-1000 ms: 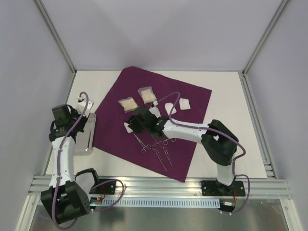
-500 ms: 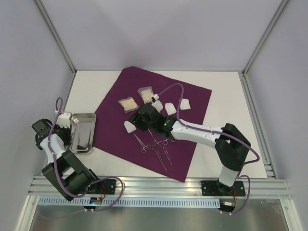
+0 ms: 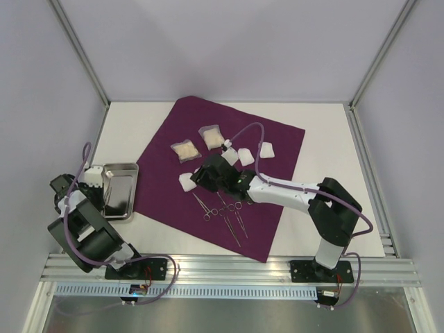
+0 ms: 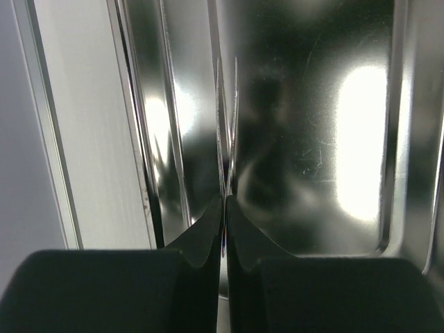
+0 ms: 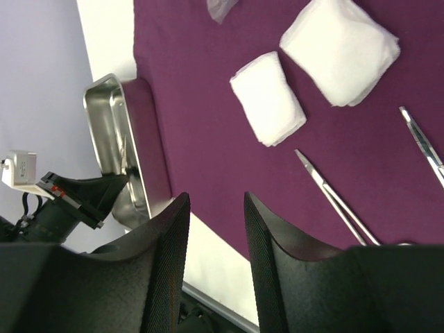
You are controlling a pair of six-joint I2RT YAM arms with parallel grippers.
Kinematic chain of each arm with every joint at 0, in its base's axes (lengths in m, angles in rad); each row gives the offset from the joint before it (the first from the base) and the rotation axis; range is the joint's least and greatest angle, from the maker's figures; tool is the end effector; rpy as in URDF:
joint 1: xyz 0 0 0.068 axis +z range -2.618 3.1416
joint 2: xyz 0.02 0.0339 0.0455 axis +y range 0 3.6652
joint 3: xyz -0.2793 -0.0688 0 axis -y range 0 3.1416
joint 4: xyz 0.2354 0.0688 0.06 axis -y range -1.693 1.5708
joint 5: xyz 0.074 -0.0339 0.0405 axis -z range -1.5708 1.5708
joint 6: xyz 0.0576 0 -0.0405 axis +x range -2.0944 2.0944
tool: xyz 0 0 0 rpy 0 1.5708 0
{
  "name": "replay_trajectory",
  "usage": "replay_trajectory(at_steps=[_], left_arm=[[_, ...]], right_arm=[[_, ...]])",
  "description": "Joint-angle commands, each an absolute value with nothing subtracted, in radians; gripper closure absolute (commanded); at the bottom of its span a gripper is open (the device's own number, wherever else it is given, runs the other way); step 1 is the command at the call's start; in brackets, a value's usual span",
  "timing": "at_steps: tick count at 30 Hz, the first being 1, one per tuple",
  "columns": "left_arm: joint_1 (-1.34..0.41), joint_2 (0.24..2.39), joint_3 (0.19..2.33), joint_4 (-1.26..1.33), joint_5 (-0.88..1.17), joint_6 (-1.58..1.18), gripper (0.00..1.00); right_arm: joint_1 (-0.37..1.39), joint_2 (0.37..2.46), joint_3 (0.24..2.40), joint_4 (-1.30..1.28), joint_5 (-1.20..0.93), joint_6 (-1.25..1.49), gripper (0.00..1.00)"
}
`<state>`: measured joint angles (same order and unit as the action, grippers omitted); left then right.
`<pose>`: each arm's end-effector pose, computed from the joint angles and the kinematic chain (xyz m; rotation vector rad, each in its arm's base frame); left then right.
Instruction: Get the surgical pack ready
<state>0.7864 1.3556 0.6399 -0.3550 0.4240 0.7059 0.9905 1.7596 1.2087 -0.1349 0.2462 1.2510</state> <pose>0.1849 0.1517 0.1662 0.0366 2.4980 0.0382 0.2337 0.3309 0.2335 0.4510 2.3603 0.8944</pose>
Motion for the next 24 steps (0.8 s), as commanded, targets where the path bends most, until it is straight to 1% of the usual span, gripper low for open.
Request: replay_trajectory(at_steps=[1,9,14,17,19,20,24], left_arm=[[0.793,1.367,0.626,-0.337,0.445,0.742,0.87],[0.793,1.407,0.644,-0.362,0.436,0.746,0.75],[0.795,1.422,0.663,-0.393,0.448,0.739,0.74],[0.793,1.401,0.672,-0.422,0.469,0.735,0.71],[0.793,1.373,0.673,-0.429,0.482,0.732,0.66],[0.793,1.356,0.678,-0.445,0.485,0.733,0.64],[0.793,1.322,0.715,-0.511,0.492,0.733,0.54]], right_arm=[[0.98,1.71,1.197,-0.14,0.307,1.22,0.6],[0.962,1.701,1.19,-0.15,0.314,1.206,0.6],[0.953,1.678,1.19,-0.178,0.33,1.167,0.6],[0.94,1.648,1.193,-0.212,0.322,1.085,0.6],[0.931,1.626,1.212,-0.284,0.325,1.007,0.6],[0.928,1.606,1.224,-0.319,0.328,0.917,0.59],[0.916,1.582,1.282,-0.596,0.33,0.715,0.54]])
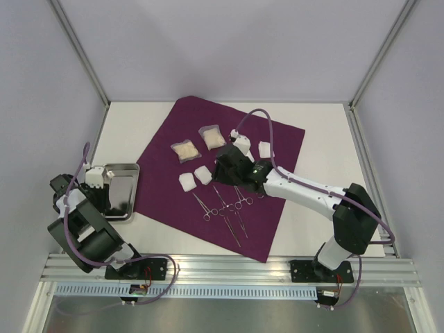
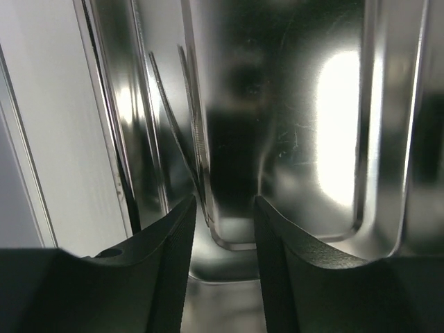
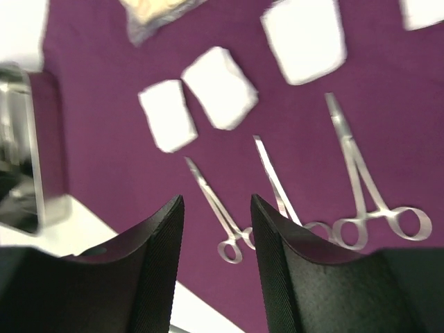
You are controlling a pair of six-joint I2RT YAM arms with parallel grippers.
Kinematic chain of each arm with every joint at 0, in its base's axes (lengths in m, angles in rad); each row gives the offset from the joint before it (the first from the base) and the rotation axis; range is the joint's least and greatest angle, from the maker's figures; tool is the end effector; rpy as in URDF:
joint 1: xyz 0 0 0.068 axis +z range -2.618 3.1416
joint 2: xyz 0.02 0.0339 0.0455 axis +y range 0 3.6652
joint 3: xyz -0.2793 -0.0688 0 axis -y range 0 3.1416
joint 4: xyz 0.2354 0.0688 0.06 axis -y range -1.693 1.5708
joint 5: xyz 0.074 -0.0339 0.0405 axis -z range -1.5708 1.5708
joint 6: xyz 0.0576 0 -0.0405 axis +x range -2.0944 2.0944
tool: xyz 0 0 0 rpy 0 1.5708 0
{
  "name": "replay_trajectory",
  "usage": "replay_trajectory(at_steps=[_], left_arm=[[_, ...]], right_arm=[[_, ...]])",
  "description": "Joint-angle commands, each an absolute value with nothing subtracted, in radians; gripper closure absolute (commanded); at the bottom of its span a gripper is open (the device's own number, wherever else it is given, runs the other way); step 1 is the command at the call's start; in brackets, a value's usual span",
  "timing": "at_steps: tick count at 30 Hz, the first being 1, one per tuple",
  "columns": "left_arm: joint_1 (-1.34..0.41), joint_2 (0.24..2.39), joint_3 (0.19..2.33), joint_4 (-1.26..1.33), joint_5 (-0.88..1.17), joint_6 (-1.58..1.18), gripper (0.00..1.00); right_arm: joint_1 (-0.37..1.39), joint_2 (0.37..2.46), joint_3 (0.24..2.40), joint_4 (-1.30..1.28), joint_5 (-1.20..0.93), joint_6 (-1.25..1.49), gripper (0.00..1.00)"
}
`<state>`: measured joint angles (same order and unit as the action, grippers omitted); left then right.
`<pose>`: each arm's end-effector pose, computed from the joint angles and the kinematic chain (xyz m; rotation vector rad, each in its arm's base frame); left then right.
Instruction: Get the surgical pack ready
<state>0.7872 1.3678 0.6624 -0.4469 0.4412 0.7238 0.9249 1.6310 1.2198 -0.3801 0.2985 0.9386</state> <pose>0.1819 0.1477 0.1649 0.0404 2.5434 -0.0448 0.2346 0.2831 0.2614 0.1638 2.3862 0.5730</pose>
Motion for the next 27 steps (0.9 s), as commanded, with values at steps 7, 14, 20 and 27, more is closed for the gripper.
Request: replay_trajectory(at_steps=[7,14,20,27], left_arm=[[0.793,1.22,0.782,-0.665,0.532,0.71,0.47],[0.793,1.128,0.821,-0.779,0.561,0.709,0.44],[0.793,1.108,0.813,-0.808,0.571,0.716,0.44],[0.792,1.104,0.819,-0.825,0.584,0.719,0.43]], right_arm=[[0.914,1.574,1.23,-0.916,0.228,0.557,0.54],[0.917,1.591,1.111,-0.856,0.068,0.515,0.57],[0.943,1.669,1.161,-0.839,0.031,0.477,0.57],[0.956,1.79,1.175,-0.815,0.034,0.489,0.59]])
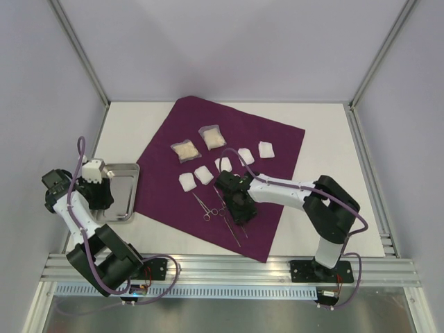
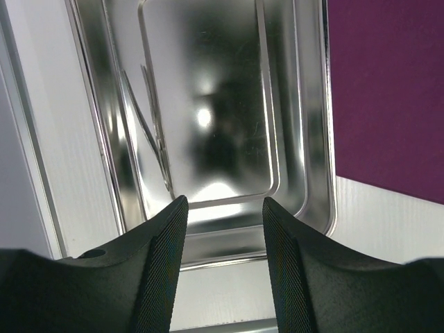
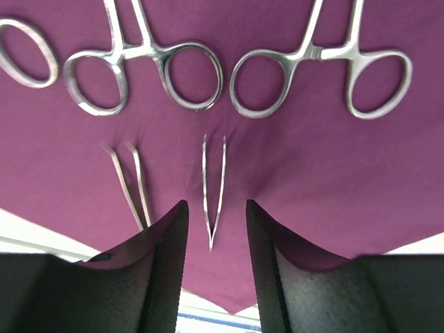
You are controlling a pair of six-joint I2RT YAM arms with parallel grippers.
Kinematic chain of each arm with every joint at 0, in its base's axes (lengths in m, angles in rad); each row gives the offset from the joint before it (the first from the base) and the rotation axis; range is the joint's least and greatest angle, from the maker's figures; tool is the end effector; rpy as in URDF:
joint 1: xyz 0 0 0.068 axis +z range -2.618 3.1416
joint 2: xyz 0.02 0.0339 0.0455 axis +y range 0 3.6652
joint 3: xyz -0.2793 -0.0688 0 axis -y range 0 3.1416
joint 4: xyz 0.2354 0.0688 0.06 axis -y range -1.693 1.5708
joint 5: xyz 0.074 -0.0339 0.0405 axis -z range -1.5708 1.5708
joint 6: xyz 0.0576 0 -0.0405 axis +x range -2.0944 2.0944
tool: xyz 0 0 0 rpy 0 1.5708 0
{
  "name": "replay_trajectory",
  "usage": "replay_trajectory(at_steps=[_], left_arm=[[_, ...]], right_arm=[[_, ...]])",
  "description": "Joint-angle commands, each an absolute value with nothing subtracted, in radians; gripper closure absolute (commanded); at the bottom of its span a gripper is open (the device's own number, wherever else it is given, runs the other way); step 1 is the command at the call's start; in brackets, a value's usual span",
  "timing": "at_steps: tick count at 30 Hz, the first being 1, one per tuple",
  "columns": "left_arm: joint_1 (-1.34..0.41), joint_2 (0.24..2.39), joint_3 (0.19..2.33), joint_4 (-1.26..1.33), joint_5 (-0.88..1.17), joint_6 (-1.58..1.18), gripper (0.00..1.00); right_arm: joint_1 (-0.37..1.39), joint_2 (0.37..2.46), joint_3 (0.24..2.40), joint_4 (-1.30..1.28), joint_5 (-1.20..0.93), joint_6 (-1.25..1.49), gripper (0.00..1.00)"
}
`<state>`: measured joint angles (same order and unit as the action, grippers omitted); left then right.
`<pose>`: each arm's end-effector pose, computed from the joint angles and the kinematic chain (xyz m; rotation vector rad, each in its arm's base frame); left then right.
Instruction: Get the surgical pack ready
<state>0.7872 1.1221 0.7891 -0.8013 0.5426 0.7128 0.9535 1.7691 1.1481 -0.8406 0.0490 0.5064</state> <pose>0.1573 0.1158 0.2331 0.0601 2.4628 -0.1287 0.1850 0.2558 0.1684 -0.6671 2.9527 0.0550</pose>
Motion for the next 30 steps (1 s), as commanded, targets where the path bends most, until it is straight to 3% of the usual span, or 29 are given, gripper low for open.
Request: replay_trajectory(at_steps=[1,7,11,23,30], left_arm=[[0.792,1.112,0.822,-0.827,0.586,0.718,0.43],[0.79,1.126,0.845,-0.845,0.604,0.712,0.43],[0.749,1.114,0.844,-0.848,0.583,0.712,0.43],[0.608,1.089,0.867,-0.913,0.6,0.683,0.47],[0.217,1.011,0.883,-0.87,0.522,0.582,0.44]], right_arm=[[0.954,1.793,1.178,-0.808,0.035,0.497,0.59],[0.954,1.798,1.187,-0.793,0.067,0.534,0.76],[0.954,1.787,1.171,-0.778,0.094,0.566,0.97],[0.925,1.708,1.149,-0.77,0.107,0.667,1.0],[0.867,1.461,1.127,-0.66,0.179,0.981,1.0]])
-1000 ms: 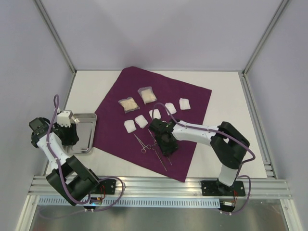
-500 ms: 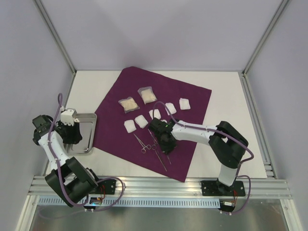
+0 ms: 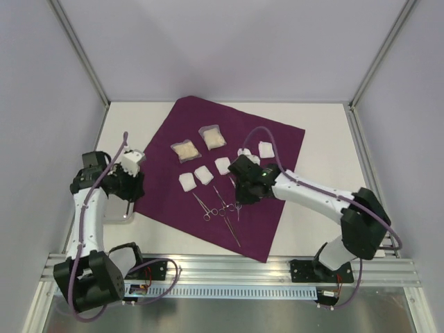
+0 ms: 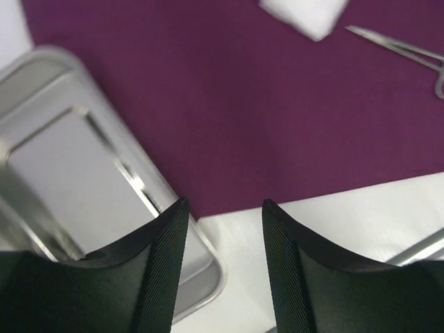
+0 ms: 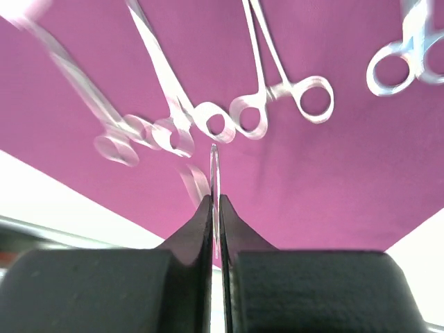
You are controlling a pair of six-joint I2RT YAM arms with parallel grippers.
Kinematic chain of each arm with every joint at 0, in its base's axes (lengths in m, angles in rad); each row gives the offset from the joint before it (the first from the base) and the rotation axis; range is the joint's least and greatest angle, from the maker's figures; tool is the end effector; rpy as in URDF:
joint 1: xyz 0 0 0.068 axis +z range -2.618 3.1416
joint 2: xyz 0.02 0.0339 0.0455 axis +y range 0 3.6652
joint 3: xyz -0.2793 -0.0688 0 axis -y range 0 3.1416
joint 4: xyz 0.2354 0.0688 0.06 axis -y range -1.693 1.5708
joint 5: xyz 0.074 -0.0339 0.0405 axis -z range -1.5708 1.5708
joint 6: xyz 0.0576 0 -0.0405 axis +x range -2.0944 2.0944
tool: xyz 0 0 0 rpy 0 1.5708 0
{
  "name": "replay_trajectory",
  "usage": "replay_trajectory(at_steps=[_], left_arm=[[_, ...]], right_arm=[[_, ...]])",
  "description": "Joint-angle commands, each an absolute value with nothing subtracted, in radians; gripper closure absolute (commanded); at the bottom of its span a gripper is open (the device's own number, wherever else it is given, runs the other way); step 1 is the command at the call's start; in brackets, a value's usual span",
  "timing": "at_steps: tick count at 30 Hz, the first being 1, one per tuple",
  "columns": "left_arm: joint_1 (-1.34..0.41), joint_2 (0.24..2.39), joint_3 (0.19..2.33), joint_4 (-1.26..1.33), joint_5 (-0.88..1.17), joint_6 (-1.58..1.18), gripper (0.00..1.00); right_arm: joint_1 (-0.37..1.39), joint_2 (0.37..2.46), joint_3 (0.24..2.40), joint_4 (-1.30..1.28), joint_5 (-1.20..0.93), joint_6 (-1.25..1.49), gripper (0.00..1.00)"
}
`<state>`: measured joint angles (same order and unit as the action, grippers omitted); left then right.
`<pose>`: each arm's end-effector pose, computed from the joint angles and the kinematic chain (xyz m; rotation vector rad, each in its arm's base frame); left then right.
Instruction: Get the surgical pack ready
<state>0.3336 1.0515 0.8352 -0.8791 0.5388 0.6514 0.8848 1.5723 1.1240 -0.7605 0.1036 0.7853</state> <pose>0.1804 0.0312 0.2543 0.5516 2.4025 -0.3166 0.1978 0.2323 0.2221 -0.1131 2.8069 0.2833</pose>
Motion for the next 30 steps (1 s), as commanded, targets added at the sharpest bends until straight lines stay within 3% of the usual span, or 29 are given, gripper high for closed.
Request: replay_trajectory(at_steps=[1,8,15,19,24,30], left_arm=[[0.087,1.009,0.903,-0.861,0.488,0.566,0.43],[-0.397,1.04,1.038,-0.836,0.292,0.486,0.36],[-0.663,1.046,1.017,-0.778,0.123,0.491,0.3],[-0.811,1.031,0.916,-0.631,-0.142,0.563,0.29],[-0.844,0.97,0.827,-0.477,-0.222,0.675,0.3],[-0.847,0.976,0.822,-0.439,-0.127,0.707,0.31]], right_arm=[[0.867,1.448,1.132,-0.613,0.207,1.021,0.99],[0.871,1.485,1.141,-0.4,0.301,1.419,0.99],[0.89,1.578,1.2,-0.406,0.279,1.63,1.0],[0.894,1.606,1.192,-0.396,0.233,1.709,0.99],[0.899,1.601,1.189,-0.4,0.233,1.749,0.99],[0.911,1.605,1.193,-0.385,0.213,1.773,0.99]])
